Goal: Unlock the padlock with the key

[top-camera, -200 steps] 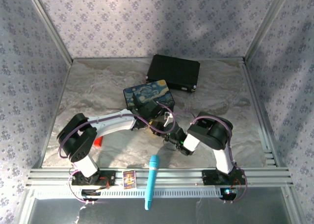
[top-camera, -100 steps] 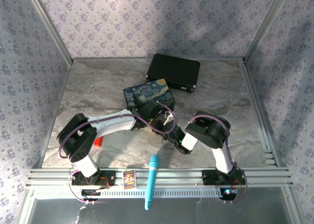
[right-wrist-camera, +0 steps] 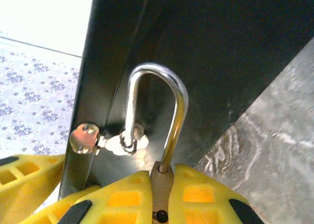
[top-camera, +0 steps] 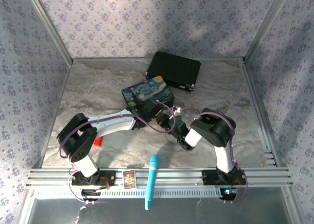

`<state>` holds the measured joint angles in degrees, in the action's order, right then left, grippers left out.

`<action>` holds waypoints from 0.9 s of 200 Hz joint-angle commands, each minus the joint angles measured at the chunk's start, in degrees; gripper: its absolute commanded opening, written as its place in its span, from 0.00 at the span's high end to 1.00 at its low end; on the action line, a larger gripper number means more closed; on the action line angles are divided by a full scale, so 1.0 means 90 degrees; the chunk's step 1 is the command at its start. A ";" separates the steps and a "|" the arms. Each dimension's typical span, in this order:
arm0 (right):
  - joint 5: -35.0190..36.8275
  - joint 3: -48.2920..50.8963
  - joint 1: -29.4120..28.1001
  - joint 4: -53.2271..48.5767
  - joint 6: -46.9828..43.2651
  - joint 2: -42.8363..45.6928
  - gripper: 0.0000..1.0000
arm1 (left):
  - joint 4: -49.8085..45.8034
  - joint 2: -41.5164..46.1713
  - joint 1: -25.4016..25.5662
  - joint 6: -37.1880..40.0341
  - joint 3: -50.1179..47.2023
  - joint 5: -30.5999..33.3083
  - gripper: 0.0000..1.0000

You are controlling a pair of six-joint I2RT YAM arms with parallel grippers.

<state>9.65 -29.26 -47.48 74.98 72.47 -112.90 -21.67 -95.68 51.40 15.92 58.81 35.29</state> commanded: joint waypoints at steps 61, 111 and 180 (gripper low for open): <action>-0.1050 0.0668 0.0746 -0.0801 0.0150 0.0359 1.00 | -0.1293 -0.0433 0.0040 -0.0050 -0.0486 -0.1263 1.00; -0.2320 0.0604 0.1412 -0.3819 -0.0514 0.1494 1.00 | -0.1249 -0.0405 0.0075 -0.0226 -0.0396 -0.0854 1.00; -0.3860 -0.1015 0.2902 -0.9984 -0.3869 0.2068 1.00 | -0.1027 -0.0236 0.0290 -0.1183 0.0119 -0.0046 0.37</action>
<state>-20.73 -35.27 -24.82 14.26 52.84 -92.55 -23.33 -96.03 52.53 10.98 60.01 37.34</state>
